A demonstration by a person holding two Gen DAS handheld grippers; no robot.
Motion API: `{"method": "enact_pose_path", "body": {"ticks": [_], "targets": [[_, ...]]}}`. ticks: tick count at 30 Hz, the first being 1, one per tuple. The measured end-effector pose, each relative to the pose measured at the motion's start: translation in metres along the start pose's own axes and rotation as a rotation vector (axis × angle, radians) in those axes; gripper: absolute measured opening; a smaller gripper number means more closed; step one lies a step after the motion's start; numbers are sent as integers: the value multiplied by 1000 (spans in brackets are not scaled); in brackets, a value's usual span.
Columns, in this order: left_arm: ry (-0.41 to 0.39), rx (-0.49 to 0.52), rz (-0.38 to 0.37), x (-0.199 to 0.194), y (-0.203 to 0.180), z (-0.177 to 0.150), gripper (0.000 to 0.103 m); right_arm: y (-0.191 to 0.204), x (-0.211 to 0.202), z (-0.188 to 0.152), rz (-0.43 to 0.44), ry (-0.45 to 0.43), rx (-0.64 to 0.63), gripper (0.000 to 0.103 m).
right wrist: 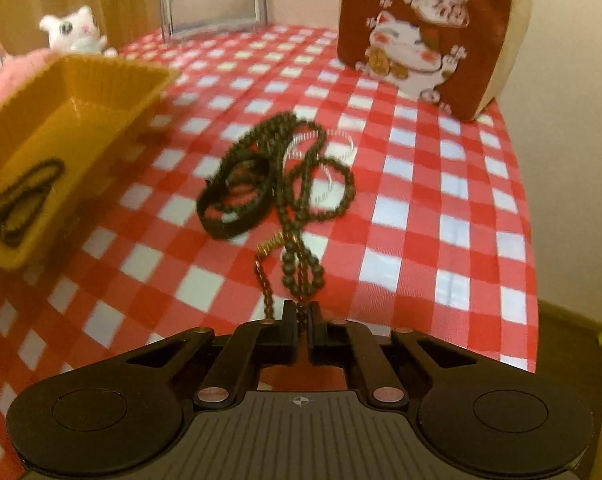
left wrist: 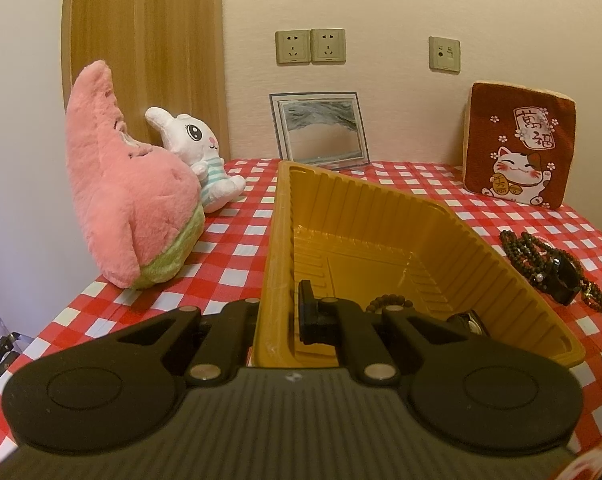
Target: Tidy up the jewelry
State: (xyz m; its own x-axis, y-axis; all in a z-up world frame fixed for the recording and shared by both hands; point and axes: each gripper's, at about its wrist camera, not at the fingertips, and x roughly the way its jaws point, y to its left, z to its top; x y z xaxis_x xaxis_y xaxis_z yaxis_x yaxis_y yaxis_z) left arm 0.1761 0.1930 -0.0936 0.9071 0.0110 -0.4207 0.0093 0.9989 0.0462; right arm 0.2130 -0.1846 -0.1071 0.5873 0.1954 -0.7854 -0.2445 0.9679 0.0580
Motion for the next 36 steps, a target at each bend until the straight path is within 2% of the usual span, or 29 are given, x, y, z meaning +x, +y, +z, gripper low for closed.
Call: {"method": "enact_pose_path", "body": {"ticks": [9, 14, 18, 23, 26, 33, 35, 36], "targets": [[0, 1, -1, 0, 1, 0, 6, 12, -62, 47, 134, -156, 51, 4], [-1, -1, 0, 0, 1, -1, 6, 37, -81, 73, 265, -221, 45, 4], [0, -2, 0, 0, 1, -1, 6, 64, -74, 92, 378, -241, 46, 4], [0, -1, -1, 0, 1, -1, 6, 98, -45, 105, 465, -211, 31, 4], [0, -1, -1, 0, 2, -2, 6, 116, -23, 108, 477, -173, 23, 4], [0, -2, -1, 0, 1, -2, 6, 135, 5, 105, 409, -126, -18, 5], [0, -1, 0, 0, 1, -2, 6, 136, 8, 103, 401, -106, -24, 7], [1, -1, 0, 0, 1, -2, 6, 136, 8, 101, 399, -104, -26, 13]]}}
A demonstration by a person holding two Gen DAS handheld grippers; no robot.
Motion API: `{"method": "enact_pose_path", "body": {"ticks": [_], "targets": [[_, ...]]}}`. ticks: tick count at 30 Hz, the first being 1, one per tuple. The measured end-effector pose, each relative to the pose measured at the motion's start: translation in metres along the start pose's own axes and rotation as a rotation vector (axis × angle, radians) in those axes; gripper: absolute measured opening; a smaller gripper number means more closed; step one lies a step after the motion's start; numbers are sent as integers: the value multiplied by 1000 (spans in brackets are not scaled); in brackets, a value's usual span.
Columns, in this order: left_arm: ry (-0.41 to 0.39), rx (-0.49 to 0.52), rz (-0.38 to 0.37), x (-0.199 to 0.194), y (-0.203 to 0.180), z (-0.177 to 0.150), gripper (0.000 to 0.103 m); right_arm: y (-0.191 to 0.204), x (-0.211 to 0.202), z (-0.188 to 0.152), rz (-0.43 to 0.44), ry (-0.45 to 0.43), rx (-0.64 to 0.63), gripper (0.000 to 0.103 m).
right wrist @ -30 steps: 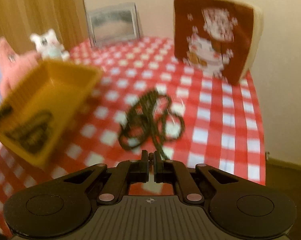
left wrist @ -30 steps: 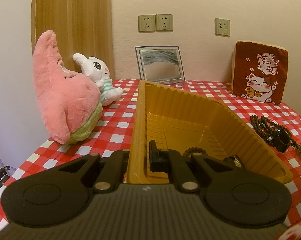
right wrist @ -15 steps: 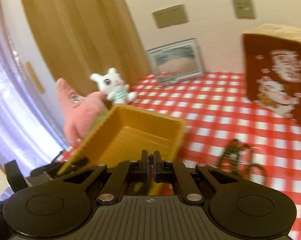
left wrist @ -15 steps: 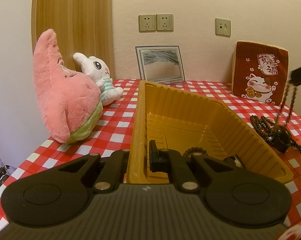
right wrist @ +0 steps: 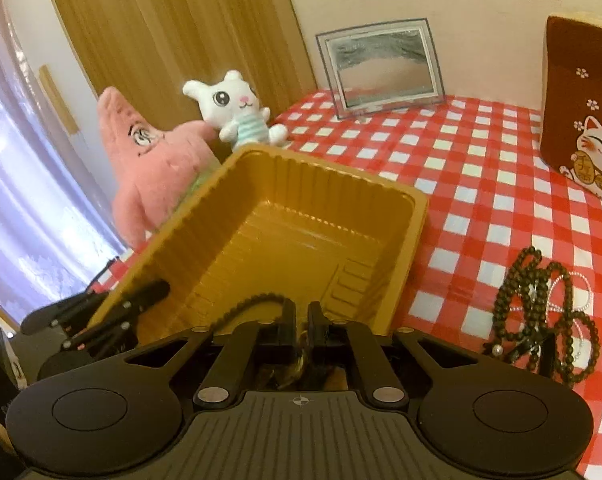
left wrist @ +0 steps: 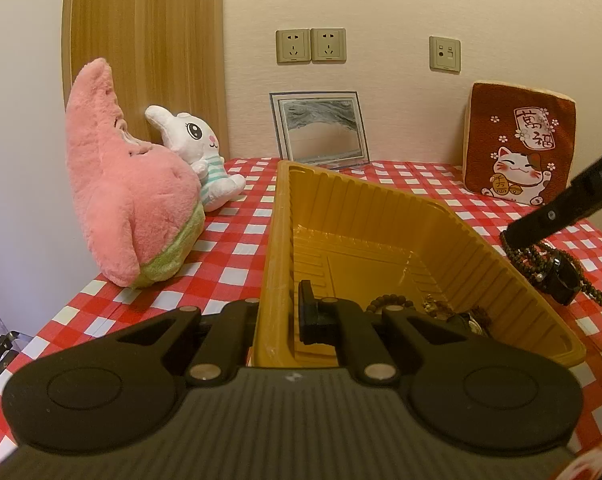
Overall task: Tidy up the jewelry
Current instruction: 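Carry the bead strand into the orange tray and open the right tool, then return the right tool to the pile and grasp a black band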
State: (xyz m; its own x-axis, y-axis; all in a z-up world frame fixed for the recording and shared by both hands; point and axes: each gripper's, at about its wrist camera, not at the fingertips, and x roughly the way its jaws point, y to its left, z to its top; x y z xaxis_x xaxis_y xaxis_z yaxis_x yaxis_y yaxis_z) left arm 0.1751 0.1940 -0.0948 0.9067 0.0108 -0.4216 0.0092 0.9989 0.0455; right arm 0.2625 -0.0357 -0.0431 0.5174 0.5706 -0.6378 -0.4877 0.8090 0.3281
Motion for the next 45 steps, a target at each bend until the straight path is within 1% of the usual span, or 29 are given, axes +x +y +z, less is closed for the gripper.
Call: {"method": "enact_pose_path", "body": {"ticks": [1, 2, 3, 4, 7, 10, 14, 18, 22, 27, 33, 45], "targets": [[0, 0, -1, 0, 0, 0, 6, 0, -1, -2, -3, 1, 1, 24], [-1, 1, 0, 0, 0, 0, 6, 1, -4, -5, -6, 0, 5, 31], [0, 0, 0, 0, 0, 0, 6, 1, -8, -9, -8, -5, 7, 39], [1, -1, 0, 0, 0, 0, 6, 1, -14, -13, -12, -13, 9, 43], [2, -2, 1, 0, 0, 0, 6, -2, -26, -27, -41, -3, 13, 44], [2, -1, 2, 0, 0, 0, 6, -12, -35, -42, -94, 18, 27, 44], [5, -1, 4, 1, 0, 0, 6, -36, -49, -62, -171, 42, 79, 44], [5, 0, 5, 1, 0, 1, 6, -60, -57, -76, -267, 66, 122, 44], [5, 3, 7, 2, 0, 0, 6, -82, -58, -83, -342, 86, 151, 44], [5, 9, 8, 2, 0, 0, 6, -98, -53, -80, -402, 88, 148, 44], [6, 11, 11, 2, 0, 0, 6, -105, -46, -67, -420, 74, 145, 44], [14, 11, 17, 4, 1, 0, 6, -114, -16, -45, -425, 73, 138, 44]]}}
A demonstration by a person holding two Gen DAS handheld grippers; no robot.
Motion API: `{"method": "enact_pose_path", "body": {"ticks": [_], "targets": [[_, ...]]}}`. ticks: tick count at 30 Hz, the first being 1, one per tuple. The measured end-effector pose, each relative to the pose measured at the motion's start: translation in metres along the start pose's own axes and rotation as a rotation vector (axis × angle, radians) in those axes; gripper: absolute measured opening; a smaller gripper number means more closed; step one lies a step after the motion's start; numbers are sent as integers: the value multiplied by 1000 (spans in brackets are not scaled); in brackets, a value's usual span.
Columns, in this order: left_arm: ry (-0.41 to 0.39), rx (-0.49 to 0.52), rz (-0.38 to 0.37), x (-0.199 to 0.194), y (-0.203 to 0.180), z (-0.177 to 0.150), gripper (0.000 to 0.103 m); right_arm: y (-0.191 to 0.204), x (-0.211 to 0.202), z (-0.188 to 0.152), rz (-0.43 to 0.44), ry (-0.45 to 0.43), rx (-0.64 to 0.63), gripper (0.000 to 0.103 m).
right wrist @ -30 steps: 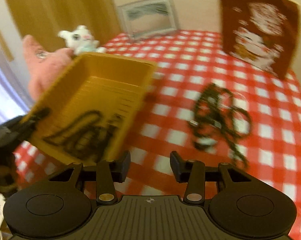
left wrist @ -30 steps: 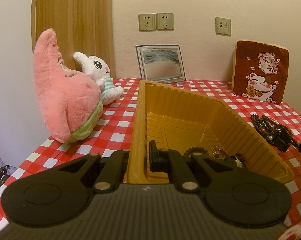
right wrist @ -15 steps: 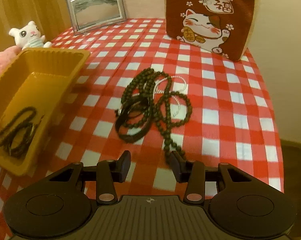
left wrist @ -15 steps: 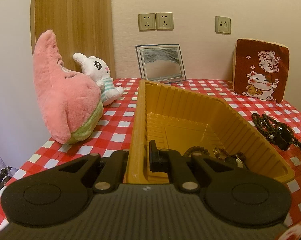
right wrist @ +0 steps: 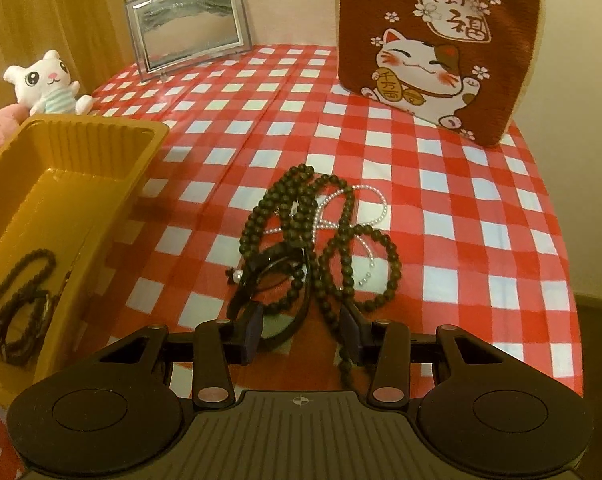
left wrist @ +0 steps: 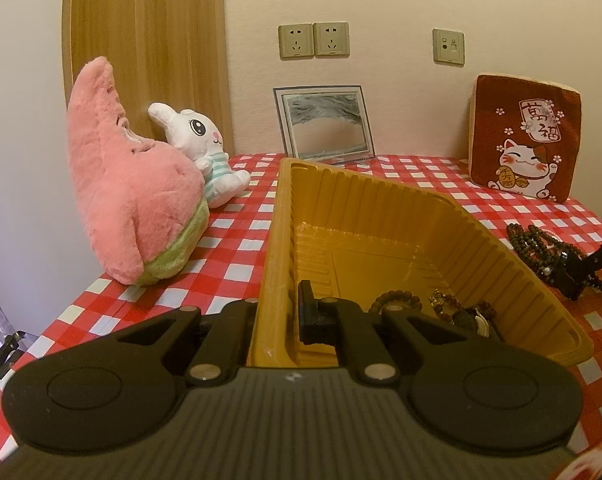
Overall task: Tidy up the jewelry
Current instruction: 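Return the right tool to the pile and grasp a black band, then carry the black band into the orange tray and open the right tool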
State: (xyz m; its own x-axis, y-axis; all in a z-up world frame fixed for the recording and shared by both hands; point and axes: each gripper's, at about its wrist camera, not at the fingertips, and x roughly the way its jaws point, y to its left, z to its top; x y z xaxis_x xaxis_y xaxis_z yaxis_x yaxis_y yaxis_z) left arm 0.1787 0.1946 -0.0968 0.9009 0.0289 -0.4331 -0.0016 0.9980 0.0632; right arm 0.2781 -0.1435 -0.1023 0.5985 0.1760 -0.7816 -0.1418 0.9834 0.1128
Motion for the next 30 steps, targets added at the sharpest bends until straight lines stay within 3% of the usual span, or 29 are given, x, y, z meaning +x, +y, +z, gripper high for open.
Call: {"method": "enact_pose_path", "body": {"ticks": [3, 8, 10, 12, 21, 30], "targets": [[0, 0, 0, 0, 0, 0, 6, 1, 8, 3, -6, -2, -3, 42], [1, 1, 1, 0, 0, 0, 6, 1, 18, 5, -19, 0, -1, 23], [1, 1, 1, 0, 0, -1, 6, 0, 19, 5, -23, -10, -1, 8], [2, 1, 1, 0, 0, -1, 6, -1, 19, 4, -17, -10, -5, 3], [3, 0, 0, 1, 0, -2, 6, -2, -6, -1, 15, -55, 33, 2], [3, 1, -1, 1, 0, -2, 6, 2, -41, -11, 105, -64, 98, 2]]}}
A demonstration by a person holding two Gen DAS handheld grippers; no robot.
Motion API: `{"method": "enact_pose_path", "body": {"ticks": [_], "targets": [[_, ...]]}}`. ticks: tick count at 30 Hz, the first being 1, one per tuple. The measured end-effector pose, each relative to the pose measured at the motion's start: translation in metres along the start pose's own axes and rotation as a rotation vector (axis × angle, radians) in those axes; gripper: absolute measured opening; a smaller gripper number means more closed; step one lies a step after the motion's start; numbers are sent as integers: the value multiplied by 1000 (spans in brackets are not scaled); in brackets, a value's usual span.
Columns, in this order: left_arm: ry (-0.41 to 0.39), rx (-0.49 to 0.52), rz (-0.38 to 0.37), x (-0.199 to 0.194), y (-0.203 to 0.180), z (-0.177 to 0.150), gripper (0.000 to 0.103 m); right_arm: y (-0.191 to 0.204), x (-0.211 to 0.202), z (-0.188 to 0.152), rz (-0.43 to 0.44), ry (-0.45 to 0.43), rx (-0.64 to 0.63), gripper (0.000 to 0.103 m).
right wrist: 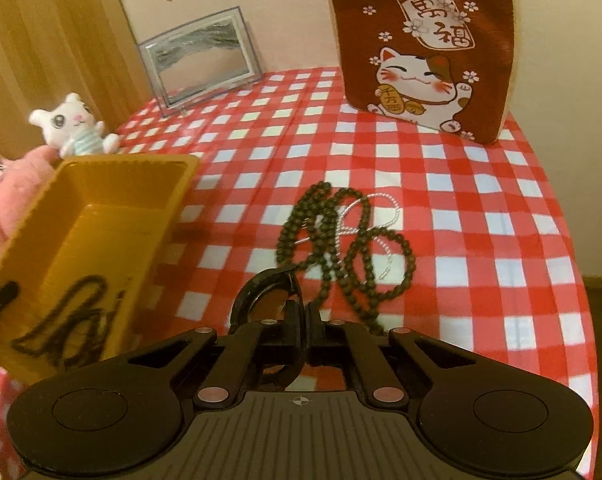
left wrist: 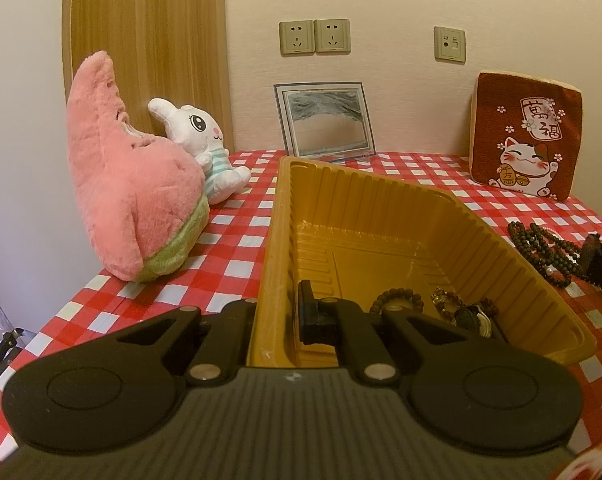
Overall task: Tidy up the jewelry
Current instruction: 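Carry the black band into the orange tray and open the right tool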
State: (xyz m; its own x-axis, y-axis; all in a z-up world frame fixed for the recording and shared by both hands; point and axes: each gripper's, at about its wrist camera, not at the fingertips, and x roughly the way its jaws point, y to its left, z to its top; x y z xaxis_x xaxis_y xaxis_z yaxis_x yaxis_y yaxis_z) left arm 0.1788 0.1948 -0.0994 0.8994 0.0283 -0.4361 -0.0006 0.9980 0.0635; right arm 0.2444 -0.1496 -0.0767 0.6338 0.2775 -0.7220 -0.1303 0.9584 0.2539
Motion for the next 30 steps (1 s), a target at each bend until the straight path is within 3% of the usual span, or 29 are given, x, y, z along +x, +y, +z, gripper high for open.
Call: {"method": "enact_pose_path", "body": {"ticks": [17, 30], "targets": [[-1, -1, -1, 1, -1, -2, 6, 47, -31, 2, 211, -3, 25, 2], [-4, -2, -3, -1, -3, -2, 6, 119, -6, 7, 383, 33, -60, 2]]}}
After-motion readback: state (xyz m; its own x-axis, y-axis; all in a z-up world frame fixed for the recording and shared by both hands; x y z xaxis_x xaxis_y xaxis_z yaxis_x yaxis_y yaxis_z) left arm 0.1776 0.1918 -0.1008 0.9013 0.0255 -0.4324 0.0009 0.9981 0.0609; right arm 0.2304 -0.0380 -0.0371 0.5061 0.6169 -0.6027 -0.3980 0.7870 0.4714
